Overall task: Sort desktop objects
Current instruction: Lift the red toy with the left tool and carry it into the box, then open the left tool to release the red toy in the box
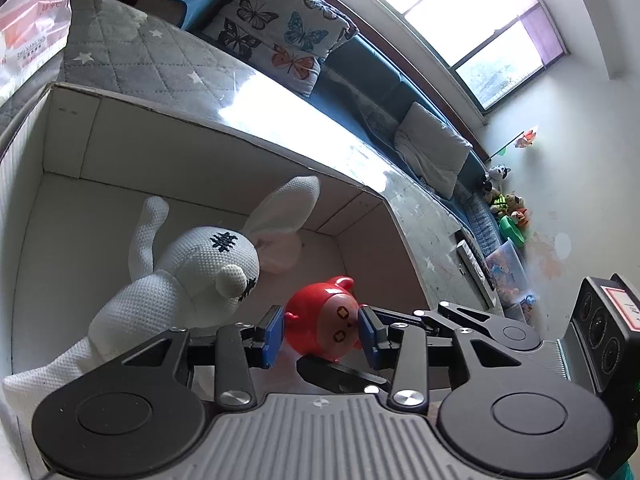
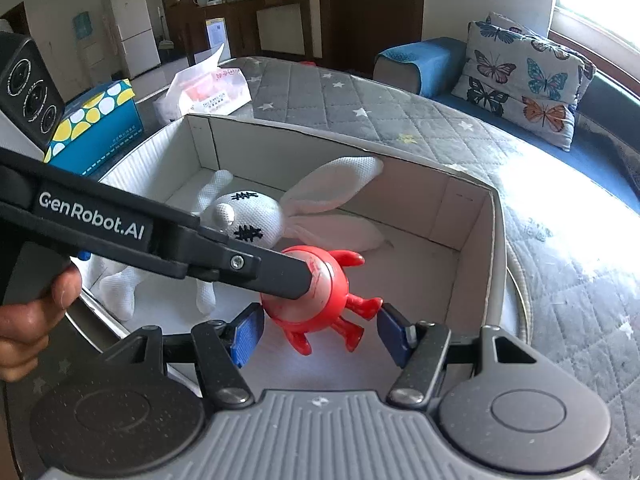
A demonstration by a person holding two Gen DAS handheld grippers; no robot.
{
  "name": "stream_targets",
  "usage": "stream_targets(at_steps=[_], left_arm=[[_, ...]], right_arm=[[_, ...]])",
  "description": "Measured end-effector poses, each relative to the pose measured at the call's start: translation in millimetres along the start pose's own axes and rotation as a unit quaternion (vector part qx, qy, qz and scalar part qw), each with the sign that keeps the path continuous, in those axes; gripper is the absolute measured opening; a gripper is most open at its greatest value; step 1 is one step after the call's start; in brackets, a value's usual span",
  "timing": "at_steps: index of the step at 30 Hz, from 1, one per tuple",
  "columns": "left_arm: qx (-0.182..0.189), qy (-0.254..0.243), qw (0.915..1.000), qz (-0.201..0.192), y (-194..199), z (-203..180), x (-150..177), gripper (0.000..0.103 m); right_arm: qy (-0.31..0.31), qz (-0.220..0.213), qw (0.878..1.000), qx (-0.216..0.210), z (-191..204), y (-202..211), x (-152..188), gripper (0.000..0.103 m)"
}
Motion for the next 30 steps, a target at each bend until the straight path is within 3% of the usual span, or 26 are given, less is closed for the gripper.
stream_targets(at_steps=[17, 30], left_arm=[[0.001, 0.003, 0.9999, -0.014, 13, -5, 3, 0.042], [-0.004, -0.01, 0.9996, -0.026, 25, -25, 14, 0.042]], right_arm=[[-0.005, -0.012, 1.0, 0.004, -3, 7, 0, 0.073], [-0.01, -0.064, 0.998, 0.004, 4, 51, 14, 0.074]])
Point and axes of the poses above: each gripper's, at about its wrist camera, not at the fingertips, and y roughly against the way its jaws point, z to its left, x to its underside, the point moved 10 cm from there along -y, roughly the way its jaws point, and after that the axes turned 8 degrees about z, right-handed, at the moved point
